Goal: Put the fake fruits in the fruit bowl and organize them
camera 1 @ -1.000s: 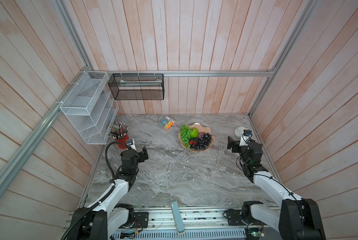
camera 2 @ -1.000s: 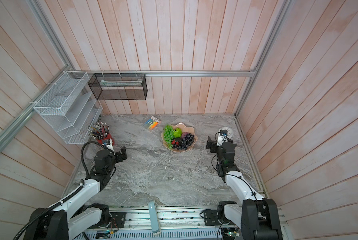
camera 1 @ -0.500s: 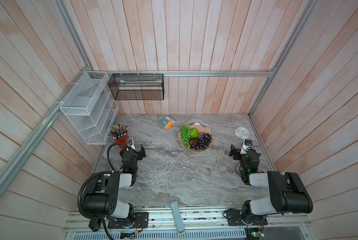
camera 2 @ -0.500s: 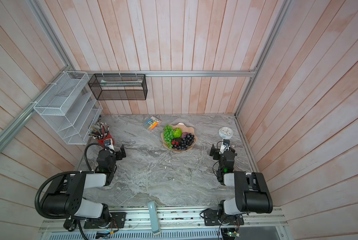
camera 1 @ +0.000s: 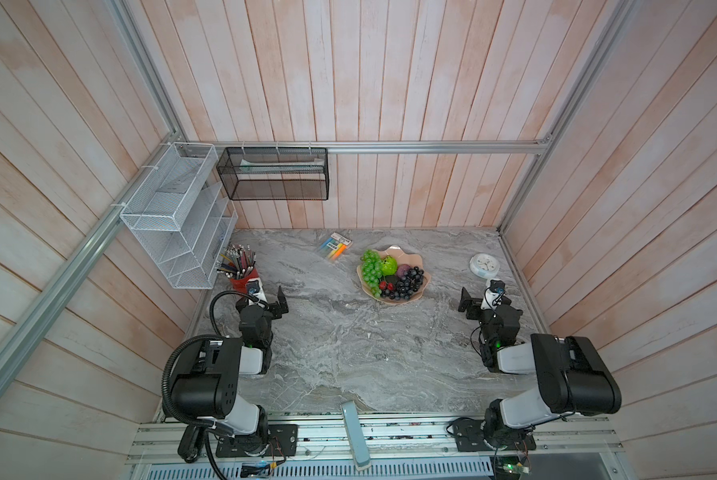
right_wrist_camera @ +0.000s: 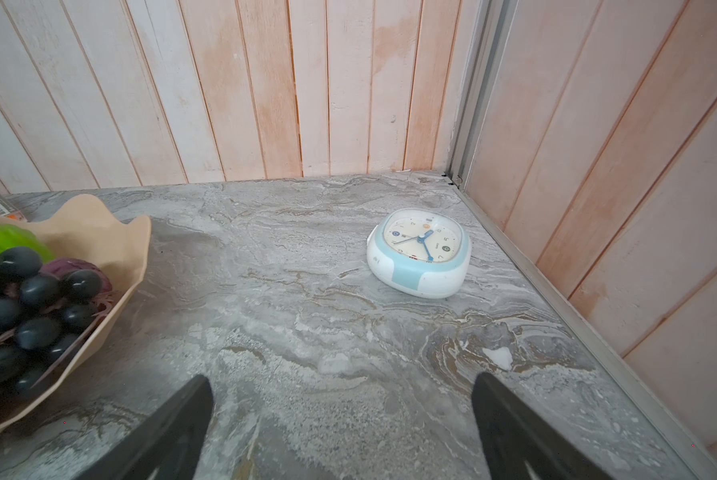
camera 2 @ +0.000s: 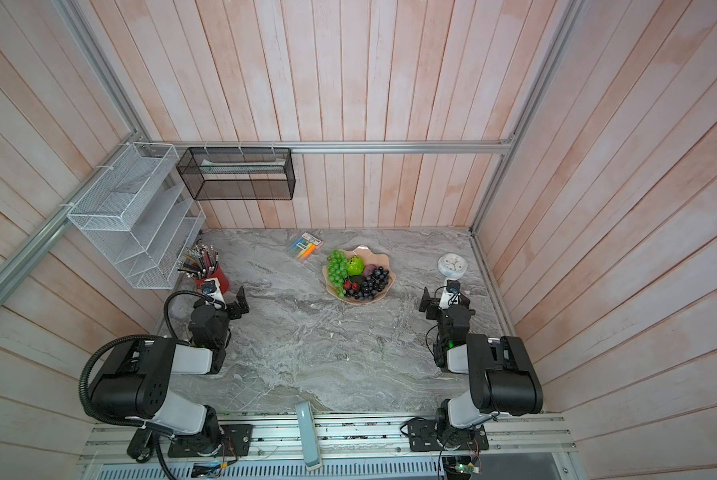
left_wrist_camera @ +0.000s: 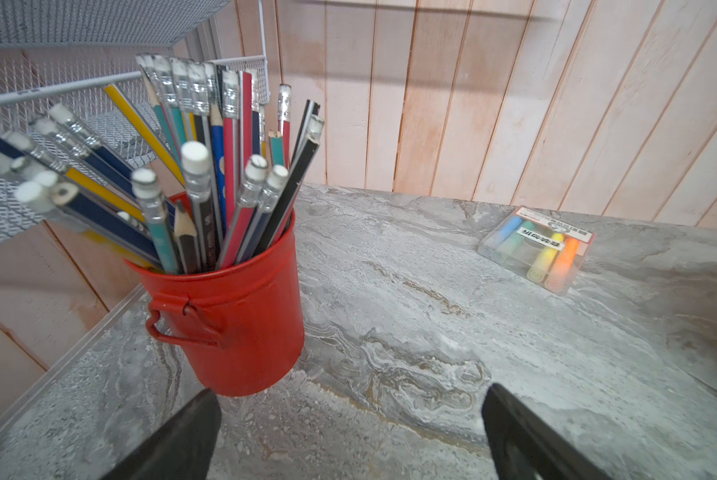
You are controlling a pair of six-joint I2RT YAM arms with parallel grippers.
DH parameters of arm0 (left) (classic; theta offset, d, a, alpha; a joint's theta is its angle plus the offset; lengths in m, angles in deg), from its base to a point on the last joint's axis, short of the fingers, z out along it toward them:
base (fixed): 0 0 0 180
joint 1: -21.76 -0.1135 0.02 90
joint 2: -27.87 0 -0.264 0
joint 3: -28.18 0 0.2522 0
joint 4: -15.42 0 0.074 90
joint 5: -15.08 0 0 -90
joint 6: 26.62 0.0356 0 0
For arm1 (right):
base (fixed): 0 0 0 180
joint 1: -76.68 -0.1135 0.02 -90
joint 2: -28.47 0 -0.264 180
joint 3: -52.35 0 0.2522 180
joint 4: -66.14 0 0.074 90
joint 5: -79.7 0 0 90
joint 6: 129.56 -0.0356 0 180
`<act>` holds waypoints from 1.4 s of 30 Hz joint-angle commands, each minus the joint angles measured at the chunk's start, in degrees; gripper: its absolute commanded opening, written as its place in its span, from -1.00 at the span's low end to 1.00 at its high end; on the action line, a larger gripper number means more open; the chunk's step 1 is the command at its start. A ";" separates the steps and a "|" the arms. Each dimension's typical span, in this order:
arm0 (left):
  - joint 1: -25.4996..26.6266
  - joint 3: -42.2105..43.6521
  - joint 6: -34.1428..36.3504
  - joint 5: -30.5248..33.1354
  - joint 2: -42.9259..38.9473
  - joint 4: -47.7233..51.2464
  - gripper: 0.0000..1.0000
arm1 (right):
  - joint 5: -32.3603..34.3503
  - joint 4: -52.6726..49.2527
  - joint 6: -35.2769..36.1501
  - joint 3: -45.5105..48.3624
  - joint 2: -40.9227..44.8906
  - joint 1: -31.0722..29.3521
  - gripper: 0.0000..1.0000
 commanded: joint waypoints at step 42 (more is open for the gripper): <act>0.62 0.45 0.31 0.16 0.08 -2.47 1.00 | 0.05 2.09 -0.56 0.44 0.02 0.44 0.96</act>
